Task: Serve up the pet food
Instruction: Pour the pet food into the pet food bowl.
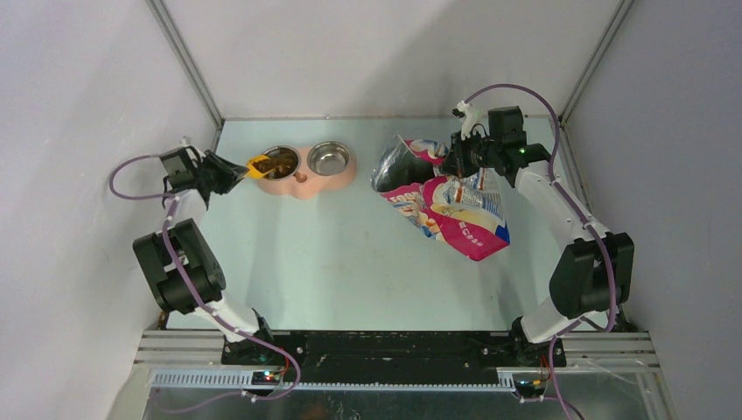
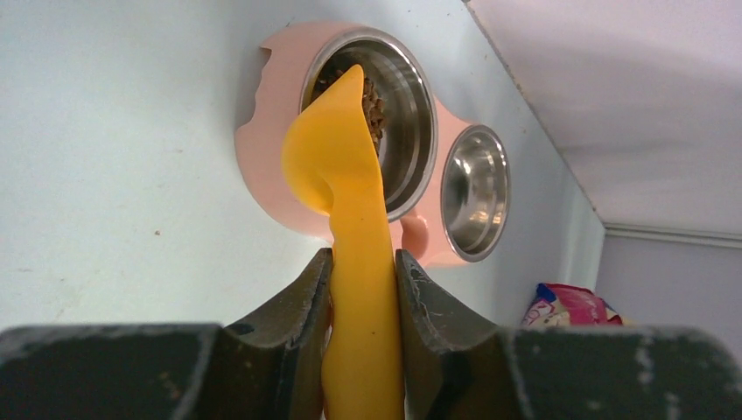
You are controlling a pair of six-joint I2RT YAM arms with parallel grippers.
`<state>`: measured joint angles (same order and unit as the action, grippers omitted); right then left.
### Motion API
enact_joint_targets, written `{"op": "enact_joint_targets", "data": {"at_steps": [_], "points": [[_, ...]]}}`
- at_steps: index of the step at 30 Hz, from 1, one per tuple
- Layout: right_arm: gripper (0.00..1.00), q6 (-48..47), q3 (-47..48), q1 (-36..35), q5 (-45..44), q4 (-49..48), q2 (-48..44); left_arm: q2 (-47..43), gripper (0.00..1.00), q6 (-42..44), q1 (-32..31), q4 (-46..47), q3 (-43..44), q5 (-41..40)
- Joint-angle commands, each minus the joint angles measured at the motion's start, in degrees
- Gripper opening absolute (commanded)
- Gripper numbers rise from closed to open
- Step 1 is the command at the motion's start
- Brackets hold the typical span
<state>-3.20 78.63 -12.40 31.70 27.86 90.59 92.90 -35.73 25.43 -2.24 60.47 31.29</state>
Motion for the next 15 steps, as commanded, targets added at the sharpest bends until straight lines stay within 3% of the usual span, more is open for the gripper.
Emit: {"op": "enact_joint_targets", "data": {"at_steps": [1, 15], "points": [[0.00, -1.1, -0.9, 0.5, -3.1, 1.9, -2.0, -2.9, 0.00, 4.8, -1.8, -6.2, 4.8, -4.3], [0.00, -1.0, -1.5, 0.4, -2.5, 1.6, -2.8, -1.0, 0.00, 14.7, -9.3, -20.3, 17.4, -14.3]]}}
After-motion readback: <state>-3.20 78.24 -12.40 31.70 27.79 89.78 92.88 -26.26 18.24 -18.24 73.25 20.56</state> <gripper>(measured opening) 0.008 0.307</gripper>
